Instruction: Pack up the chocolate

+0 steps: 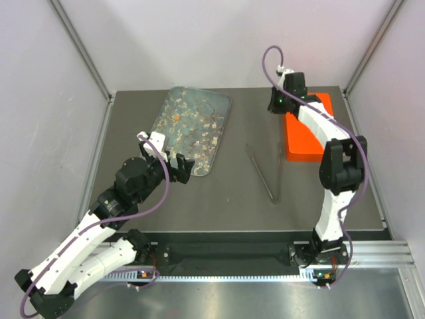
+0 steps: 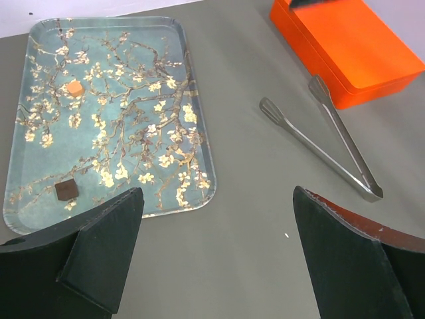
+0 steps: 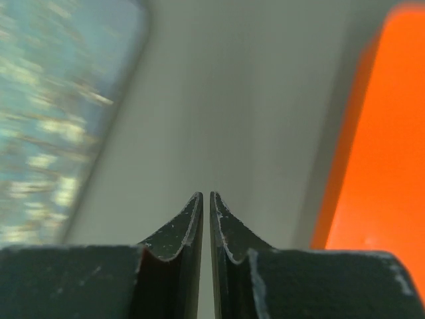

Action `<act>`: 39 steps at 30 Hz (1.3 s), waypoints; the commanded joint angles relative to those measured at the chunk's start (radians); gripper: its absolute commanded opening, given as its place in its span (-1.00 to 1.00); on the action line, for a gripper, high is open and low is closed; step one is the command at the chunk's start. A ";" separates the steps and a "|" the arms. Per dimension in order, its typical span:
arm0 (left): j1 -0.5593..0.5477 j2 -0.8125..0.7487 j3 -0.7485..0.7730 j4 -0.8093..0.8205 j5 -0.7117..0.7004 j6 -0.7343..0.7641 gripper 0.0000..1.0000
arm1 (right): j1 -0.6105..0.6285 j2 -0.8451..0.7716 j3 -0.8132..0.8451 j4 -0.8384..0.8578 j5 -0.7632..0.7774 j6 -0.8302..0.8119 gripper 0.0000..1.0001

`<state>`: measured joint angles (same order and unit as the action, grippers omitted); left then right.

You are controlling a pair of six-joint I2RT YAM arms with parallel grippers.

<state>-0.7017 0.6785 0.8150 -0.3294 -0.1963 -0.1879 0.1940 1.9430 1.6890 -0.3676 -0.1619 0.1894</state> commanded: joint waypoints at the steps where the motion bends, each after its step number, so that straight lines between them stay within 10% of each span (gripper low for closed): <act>1: -0.001 -0.007 -0.004 0.039 -0.009 0.007 0.98 | -0.005 0.076 0.029 -0.109 0.209 -0.103 -0.83; 17: -0.001 0.016 0.003 0.038 -0.025 0.013 0.98 | -0.068 0.148 0.032 -0.182 0.452 -0.222 -0.81; 32: -0.001 0.030 0.039 0.018 -0.008 -0.008 0.98 | -0.090 0.042 0.072 -0.217 0.240 -0.153 -0.71; 35: -0.001 0.044 0.072 0.009 0.004 -0.027 0.98 | -0.054 -0.116 -0.004 -0.202 0.181 -0.104 -0.45; 39: -0.001 0.088 0.150 -0.045 0.012 -0.045 0.98 | -0.048 -0.356 -0.202 -0.134 0.065 0.008 0.49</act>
<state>-0.7017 0.7460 0.8803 -0.3679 -0.1982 -0.2111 0.1333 1.8183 1.5555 -0.5667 0.0227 0.1108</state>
